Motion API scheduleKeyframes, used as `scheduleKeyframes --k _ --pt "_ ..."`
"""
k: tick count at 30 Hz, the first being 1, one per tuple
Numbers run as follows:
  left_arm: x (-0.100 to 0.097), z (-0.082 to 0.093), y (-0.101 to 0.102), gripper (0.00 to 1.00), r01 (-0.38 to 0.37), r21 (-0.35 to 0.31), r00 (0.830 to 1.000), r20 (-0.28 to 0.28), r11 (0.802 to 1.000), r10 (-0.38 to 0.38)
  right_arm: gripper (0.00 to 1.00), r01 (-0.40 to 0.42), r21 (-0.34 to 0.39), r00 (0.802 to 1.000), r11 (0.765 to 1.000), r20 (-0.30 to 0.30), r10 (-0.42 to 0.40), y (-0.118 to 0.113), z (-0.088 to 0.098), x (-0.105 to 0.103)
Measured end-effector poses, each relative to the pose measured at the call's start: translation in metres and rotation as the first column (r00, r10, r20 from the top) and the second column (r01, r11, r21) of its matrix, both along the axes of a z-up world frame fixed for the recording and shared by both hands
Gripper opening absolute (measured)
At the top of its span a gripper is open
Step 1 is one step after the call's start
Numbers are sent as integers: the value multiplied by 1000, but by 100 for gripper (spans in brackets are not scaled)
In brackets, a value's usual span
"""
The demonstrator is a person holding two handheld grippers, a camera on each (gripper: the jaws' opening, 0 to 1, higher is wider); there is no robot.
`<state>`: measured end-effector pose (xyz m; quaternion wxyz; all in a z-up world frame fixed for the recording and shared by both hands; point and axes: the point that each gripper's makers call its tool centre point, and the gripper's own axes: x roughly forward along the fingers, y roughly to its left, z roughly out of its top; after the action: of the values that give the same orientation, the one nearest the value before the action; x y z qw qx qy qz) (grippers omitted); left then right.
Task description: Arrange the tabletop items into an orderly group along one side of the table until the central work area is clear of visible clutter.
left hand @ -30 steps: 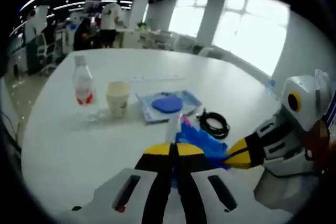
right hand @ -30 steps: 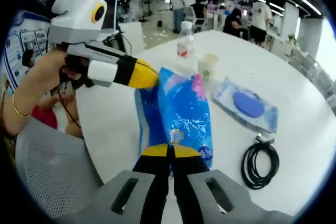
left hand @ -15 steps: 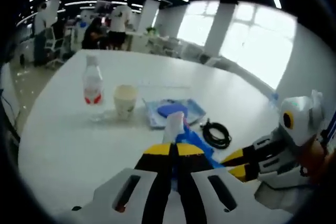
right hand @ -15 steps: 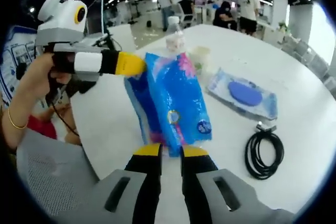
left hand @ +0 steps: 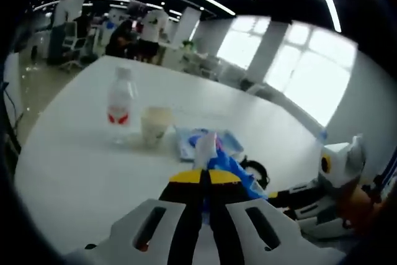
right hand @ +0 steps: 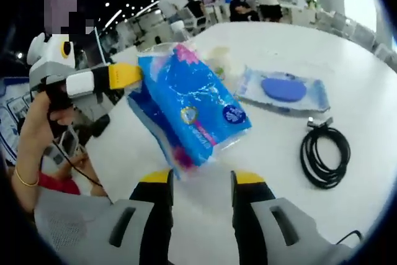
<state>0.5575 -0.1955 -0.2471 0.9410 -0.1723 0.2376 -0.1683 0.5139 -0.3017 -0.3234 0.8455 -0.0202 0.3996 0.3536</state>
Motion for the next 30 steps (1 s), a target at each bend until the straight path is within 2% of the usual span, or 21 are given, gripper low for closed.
scheduleKeyframes --k 3,6,10,13,18,22,24,28,30 --pt "1 2 2 0 -11 -22 1000 4 1000 11 34 34 32 999 999 -10 -34 -1 1 3" --pt "1 4 0 0 -13 -80 1000 2 997 13 32 57 80 998 995 -7 -57 1 5 5" --pt "1 5 0 0 -19 -99 1000 6 995 20 32 95 122 995 988 0 -95 2 9 10" --pt "2 9 0 0 -20 -148 1000 13 989 23 26 126 170 992 977 -23 -124 3 11 11" --pt "3 12 0 0 -29 -177 999 18 984 33 17 123 163 992 979 -23 -121 2 10 10" --pt "3 12 -1 0 -29 -195 999 15 980 33 18 126 193 992 973 -24 -123 4 14 11" --pt "3 12 -1 0 -31 -198 999 17 980 35 21 144 228 990 963 -36 -139 6 16 13" --pt "3 13 -1 0 -35 -220 999 14 975 39 22 155 232 988 960 -49 -148 5 13 13" --pt "2 12 -2 0 -35 -223 999 11 974 38 22 169 247 985 954 -80 -153 6 11 11"
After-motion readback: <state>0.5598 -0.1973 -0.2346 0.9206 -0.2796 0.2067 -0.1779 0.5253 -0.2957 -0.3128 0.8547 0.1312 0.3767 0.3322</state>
